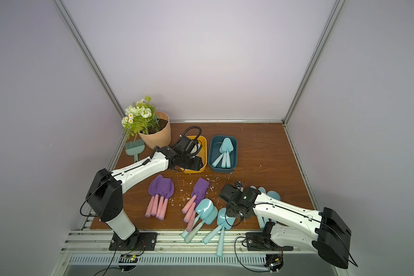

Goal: Sort the small shovels by color and place them into the storage box
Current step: Move the shovel to the center of the board.

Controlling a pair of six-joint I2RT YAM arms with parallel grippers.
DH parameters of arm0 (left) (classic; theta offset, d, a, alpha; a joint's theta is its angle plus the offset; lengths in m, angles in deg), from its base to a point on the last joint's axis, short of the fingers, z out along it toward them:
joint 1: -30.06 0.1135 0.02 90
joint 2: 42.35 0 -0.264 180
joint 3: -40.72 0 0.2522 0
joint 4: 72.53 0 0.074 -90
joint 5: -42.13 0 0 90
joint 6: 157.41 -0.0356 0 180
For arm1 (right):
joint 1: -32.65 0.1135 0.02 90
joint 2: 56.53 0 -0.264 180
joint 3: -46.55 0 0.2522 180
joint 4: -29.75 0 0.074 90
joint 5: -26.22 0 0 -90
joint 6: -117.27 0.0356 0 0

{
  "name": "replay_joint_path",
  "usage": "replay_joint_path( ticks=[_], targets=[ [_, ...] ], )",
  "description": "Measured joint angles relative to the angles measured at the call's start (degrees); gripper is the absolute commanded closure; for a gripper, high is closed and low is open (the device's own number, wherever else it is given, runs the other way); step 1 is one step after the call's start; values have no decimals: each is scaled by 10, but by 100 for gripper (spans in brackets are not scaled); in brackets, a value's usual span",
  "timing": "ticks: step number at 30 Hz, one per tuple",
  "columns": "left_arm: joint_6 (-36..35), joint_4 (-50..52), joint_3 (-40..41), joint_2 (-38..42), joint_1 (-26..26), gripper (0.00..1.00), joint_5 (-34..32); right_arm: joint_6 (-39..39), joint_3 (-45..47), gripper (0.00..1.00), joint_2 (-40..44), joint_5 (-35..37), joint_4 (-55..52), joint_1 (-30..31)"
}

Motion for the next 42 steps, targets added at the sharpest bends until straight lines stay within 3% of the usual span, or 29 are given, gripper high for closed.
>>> replay_joint_path(
  ticks=[8, 15, 16, 21, 24, 34, 42],
  targets=[
    [0, 0, 0, -5, 0, 47, 5, 39, 75, 55, 59, -64, 51, 0],
    [0, 0, 0, -5, 0, 47, 5, 45, 104, 60, 60, -106, 114, 0],
    [0, 0, 0, -5, 0, 47, 5, 44, 107, 63, 59, -111, 124, 0],
    [0, 0, 1, -5, 0, 47, 4, 47, 119, 95, 52, -137, 185, -2],
    [0, 0, 2, -5, 0, 47, 4, 48, 120, 99, 51, -140, 223, -4],
    [2, 0, 2, -5, 0, 47, -1, -11, 123, 100, 32, -164, 246, -135],
    [5, 1, 13, -5, 0, 47, -9, -101, 13, 98, -114, -132, 256, -205]
  ],
)
